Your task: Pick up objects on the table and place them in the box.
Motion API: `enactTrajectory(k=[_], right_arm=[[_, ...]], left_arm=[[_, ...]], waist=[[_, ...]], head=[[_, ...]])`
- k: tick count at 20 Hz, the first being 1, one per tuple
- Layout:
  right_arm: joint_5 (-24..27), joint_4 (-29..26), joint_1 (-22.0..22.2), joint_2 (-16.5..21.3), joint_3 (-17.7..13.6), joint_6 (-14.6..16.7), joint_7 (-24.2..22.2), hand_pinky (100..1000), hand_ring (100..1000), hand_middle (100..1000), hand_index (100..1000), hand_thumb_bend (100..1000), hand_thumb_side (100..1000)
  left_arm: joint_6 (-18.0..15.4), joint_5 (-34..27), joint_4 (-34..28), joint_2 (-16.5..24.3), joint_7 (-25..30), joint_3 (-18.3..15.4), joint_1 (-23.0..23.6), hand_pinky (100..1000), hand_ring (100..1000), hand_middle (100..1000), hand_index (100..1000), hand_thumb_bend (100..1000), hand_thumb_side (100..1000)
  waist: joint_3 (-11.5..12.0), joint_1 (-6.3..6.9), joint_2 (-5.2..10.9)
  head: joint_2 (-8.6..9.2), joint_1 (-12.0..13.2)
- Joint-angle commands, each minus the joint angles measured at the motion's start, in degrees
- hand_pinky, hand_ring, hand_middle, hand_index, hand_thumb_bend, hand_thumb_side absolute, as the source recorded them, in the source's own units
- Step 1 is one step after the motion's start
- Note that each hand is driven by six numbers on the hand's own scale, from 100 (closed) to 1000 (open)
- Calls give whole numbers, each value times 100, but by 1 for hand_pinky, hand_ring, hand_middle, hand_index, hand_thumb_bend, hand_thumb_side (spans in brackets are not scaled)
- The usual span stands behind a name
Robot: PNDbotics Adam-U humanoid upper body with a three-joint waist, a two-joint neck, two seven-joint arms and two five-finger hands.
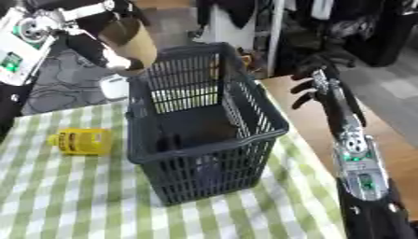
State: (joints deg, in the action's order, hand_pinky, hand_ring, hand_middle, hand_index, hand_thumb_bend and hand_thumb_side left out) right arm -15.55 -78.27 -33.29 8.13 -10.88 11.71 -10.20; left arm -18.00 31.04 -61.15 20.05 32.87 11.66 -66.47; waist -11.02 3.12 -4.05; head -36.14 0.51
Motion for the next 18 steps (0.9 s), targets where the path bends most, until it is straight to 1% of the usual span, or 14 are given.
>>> enactTrajectory(k=[1,5,6,7,8,9,10,11,12,13,14,15,17,18], right_arm=[[29,-7,-114,5,75,55,-104,432,585,631,729,100,674],[61,76,-113,-12,175,123,-252,429,582,626,726,100,678],[68,87,-109,-15,188,132,-280,427,579,616,723,100,683],[73,99,-104,-15,200,138,-309,427,579,616,723,100,683],[76,110,-100,-13,207,143,-331,426,578,615,722,100,684],[79,120,-95,-11,216,150,-353,426,578,615,722,100,684],[83,125,-94,-12,220,157,-368,426,578,614,721,100,683],[84,127,-95,-15,220,163,-378,426,578,614,721,100,683],[85,126,-98,-16,217,168,-383,427,578,614,721,100,681],[83,130,-103,-13,213,170,-383,427,578,614,721,100,681],[81,135,-107,-11,209,171,-383,427,578,614,721,100,680],[78,141,-109,-6,205,172,-381,427,578,614,721,100,680],[75,152,-108,6,196,173,-375,426,578,613,721,100,681],[75,156,-107,10,193,175,-373,426,578,613,721,100,681]], left_arm=[[-155,10,-8,-145,119,144,-40,377,414,473,676,319,100],[-392,195,300,-349,447,276,95,394,421,479,686,323,100],[-467,204,344,-377,503,293,125,542,542,573,774,502,260],[-553,187,366,-392,533,305,158,542,542,573,774,502,260],[-629,173,367,-394,522,302,174,699,707,737,861,763,628],[-721,176,330,-387,435,296,187,699,707,737,861,763,628],[-797,200,300,-378,316,290,198,828,834,862,926,953,881],[-855,235,267,-367,137,279,208,828,834,862,926,953,881],[-893,280,240,-357,-53,267,211,892,894,921,957,984,968],[-908,336,193,-339,-297,243,210,892,894,921,957,984,967],[-914,396,160,-324,-512,235,211,926,925,953,975,954,994],[-907,461,103,-289,-746,210,201,930,930,959,978,926,1000],[-884,594,4,-221,-1149,178,199,946,946,974,989,910,1000],[-879,643,-25,-196,-1294,178,205,964,968,995,1000,887,1000]], waist=[[-17,-34,162],[-47,-36,159],[-49,-31,156],[-48,-27,153],[-46,-25,152],[-42,-22,151],[-39,-21,151],[-37,-22,151],[-32,-25,150],[-26,-29,149],[-21,-33,148],[-11,-37,148],[9,-40,146],[16,-39,145]], head=[[87,19],[75,8],[85,-9],[92,-29],[93,-42],[92,-48],[92,-50],[96,-53],[100,-61],[103,-69],[101,-72],[96,-71],[87,-62],[86,-60]])
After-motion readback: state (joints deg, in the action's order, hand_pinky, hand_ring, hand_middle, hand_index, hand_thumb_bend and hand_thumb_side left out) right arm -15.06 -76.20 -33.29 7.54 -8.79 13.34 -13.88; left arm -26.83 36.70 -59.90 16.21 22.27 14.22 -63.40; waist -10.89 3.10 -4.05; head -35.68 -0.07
